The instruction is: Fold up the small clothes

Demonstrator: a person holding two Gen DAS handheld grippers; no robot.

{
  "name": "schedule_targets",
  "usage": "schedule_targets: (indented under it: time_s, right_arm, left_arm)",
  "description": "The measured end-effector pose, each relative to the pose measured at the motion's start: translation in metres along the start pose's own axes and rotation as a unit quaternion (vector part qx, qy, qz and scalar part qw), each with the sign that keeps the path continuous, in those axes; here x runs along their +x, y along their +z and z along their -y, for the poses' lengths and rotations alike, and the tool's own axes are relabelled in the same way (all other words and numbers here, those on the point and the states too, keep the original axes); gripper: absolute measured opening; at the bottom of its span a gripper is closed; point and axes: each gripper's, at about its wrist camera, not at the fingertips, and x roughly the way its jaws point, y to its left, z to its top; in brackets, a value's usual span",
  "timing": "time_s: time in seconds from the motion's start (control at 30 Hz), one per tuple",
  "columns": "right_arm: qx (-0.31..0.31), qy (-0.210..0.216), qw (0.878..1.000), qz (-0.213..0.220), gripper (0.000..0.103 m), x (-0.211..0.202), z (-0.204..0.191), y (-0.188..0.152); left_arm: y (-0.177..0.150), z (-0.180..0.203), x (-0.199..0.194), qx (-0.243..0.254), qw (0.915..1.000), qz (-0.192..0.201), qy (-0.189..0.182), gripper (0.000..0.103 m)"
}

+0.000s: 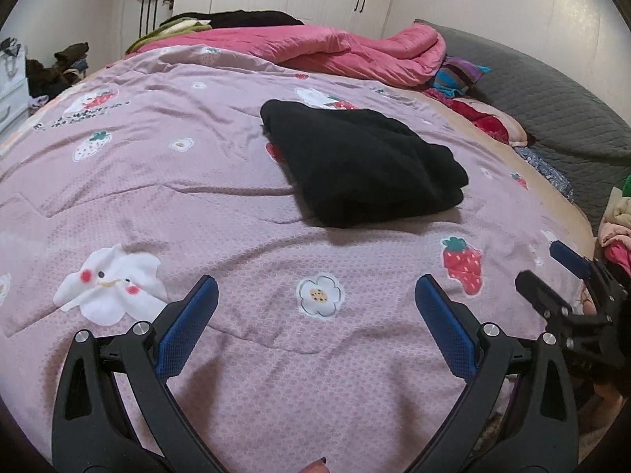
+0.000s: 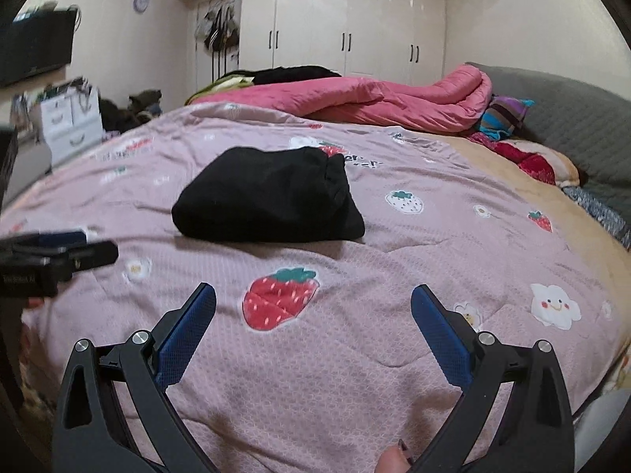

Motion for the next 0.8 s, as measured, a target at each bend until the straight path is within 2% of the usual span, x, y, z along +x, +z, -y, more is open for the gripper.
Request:
schedule_targets:
  time_s: [0.4, 0.8]
  right_arm:
    - [0.086, 0.015, 0.996, -0.005, 0.099, 0.017, 0.021, -0.001]
    - [0.069, 0.011, 0.998, -0.005, 0.099, 0.017, 0.015, -0.001]
  left_arm:
    - [-0.001, 0.002, 0.004, 0.002, 0.9999, 0.008, 0.011, 0.094]
    - [0.000, 0.002, 0.001, -0.002, 0.9999, 0.013, 0.010, 0.094]
